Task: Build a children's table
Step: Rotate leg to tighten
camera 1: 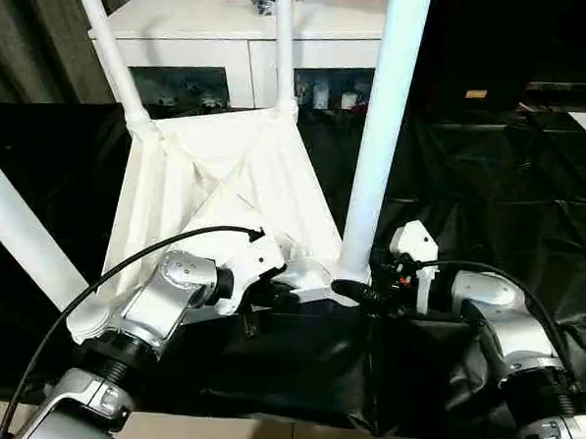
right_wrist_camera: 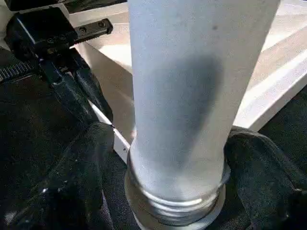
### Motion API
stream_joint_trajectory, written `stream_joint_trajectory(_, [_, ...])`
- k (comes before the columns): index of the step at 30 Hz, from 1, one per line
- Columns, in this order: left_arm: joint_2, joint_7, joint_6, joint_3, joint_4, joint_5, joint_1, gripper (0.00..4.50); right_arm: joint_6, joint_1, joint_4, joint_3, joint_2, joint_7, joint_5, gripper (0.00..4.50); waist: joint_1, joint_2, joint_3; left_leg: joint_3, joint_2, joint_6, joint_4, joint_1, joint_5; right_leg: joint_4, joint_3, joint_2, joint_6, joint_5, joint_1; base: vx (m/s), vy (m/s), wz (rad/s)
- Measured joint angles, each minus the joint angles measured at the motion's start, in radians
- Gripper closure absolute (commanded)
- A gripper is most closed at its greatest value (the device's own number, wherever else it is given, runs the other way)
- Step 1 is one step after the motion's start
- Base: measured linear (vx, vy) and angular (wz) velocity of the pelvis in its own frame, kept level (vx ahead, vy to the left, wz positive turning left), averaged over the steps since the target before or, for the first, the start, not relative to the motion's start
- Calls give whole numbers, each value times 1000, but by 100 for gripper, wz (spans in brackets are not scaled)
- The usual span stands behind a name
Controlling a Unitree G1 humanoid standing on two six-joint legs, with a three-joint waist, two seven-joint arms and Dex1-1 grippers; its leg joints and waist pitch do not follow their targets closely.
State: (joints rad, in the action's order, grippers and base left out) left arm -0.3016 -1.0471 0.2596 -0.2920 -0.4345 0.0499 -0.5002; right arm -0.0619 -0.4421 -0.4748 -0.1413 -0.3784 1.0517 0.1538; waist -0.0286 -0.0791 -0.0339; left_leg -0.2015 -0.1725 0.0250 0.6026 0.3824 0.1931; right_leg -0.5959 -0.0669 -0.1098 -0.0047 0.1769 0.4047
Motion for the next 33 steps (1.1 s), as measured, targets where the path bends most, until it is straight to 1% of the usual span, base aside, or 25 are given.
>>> stream_joint_trajectory(8, [-1,0,-1,-1,-2,0,-1,450,25,-9,-28,-6,3,-19,-23,80,-1,0,0,0,0,0,0,0,0,0,0,0,0,0,0,0,0,0])
stream_joint_trajectory(10, [-1,0,-1,-1,-3,1,-3,450,25,-22,-50,-13,3,-26,-40,80,-2,0,0,0,0,0,0,0,0,0,0,0,0,0,0,0,0,0])
stream_joint_trajectory(14, [0,-1,-1,-5,-3,1,-6,450,25,-22,-69,-18,12,-45,-47,80,-4,0,0,0,0,0,0,0,0,0,0,0,0,0,0,0,0,0])
stream_joint_trajectory(33, [-2,-1,-4,-7,-6,1,-8,450,16,-24,-86,-7,17,-38,-30,80,-5,1,-1,0,0,0,0,0,0,0,0,0,0,0,0,0,0,0])
